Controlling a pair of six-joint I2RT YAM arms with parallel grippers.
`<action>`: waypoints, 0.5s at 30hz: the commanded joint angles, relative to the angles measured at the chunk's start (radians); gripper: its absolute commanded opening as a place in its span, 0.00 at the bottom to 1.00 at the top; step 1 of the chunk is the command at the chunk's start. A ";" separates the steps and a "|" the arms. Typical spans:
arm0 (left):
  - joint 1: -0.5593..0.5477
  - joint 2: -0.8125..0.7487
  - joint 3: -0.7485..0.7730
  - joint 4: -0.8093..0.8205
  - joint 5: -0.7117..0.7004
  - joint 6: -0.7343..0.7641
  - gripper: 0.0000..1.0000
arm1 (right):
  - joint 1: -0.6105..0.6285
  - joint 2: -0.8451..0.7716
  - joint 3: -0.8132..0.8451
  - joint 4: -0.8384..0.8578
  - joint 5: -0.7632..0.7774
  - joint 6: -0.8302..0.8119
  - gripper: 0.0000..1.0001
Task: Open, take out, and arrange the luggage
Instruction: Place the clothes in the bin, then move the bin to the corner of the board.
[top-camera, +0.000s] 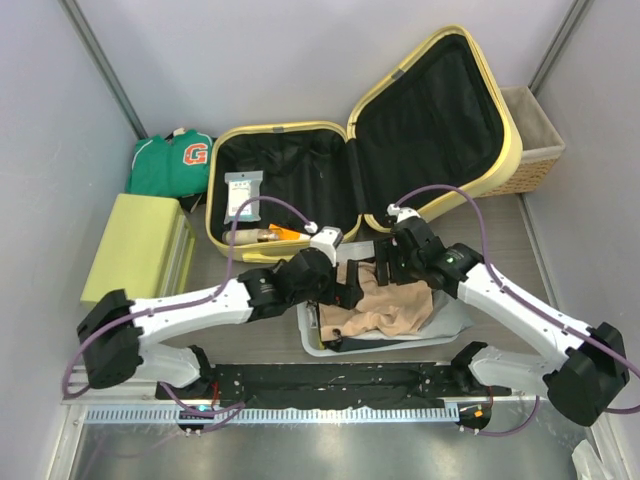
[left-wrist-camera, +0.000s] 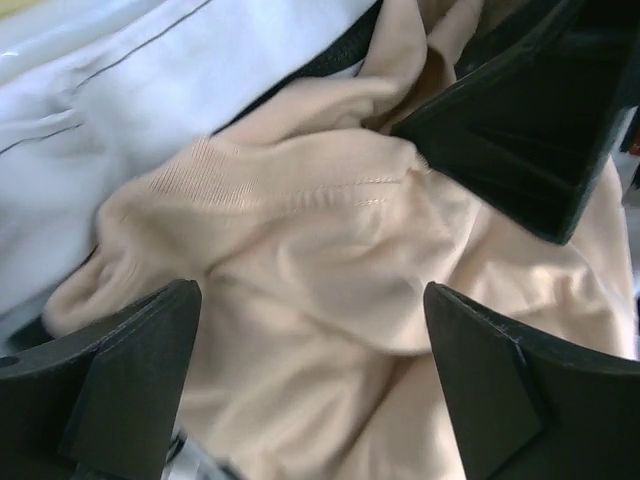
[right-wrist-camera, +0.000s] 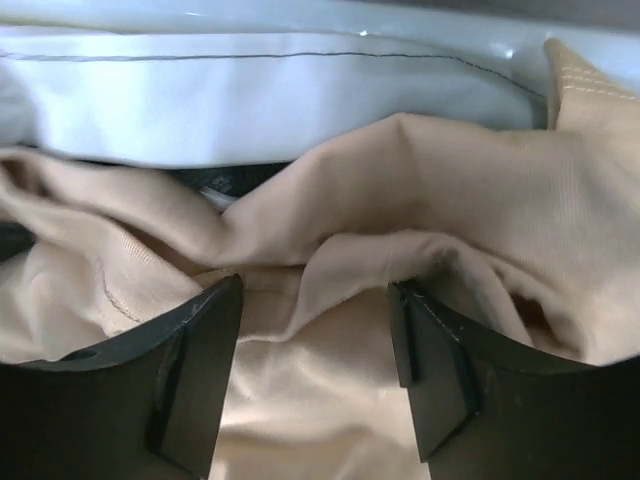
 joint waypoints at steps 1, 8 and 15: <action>0.015 -0.190 0.073 -0.231 -0.123 0.053 1.00 | 0.035 -0.085 0.138 -0.086 -0.003 -0.075 0.70; 0.254 -0.413 -0.115 -0.353 0.028 0.004 1.00 | 0.057 -0.083 0.181 -0.005 -0.102 -0.048 0.76; 0.296 -0.439 -0.306 -0.075 0.295 -0.086 1.00 | 0.064 -0.060 0.198 0.032 -0.093 -0.052 0.79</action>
